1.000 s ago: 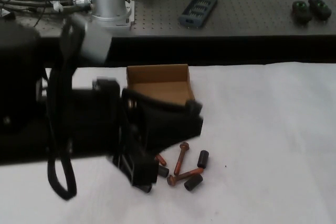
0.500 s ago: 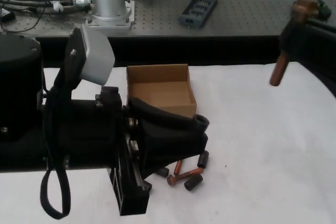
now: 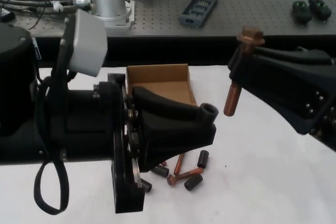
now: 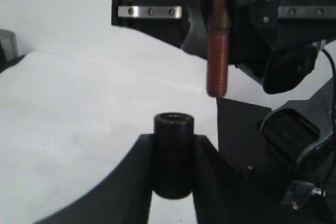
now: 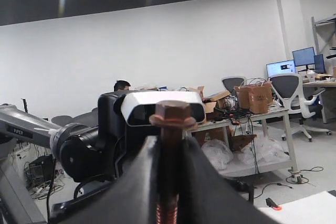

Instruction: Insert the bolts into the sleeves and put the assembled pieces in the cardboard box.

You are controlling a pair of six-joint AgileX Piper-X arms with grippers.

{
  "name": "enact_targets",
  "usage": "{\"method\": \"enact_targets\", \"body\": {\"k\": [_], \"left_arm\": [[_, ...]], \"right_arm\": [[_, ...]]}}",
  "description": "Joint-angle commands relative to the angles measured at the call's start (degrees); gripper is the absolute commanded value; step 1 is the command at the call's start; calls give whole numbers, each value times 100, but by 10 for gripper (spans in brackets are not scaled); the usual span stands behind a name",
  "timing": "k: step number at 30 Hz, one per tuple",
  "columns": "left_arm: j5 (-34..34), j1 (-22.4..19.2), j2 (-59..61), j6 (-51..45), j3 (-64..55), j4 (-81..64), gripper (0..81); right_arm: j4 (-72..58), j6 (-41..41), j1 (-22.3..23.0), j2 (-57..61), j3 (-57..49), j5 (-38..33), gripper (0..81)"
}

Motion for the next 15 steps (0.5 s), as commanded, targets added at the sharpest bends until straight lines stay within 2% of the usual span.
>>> {"method": "enact_targets", "body": {"k": [1,15], "left_arm": [[420,-28,-35,-151,-38,-467,6],[459,-28,-35,-280,-38,-564,6]], "right_arm": [[-137,49,17,16,-124,19,38],[-134,-16,17,386,-440,-41,38]]}}
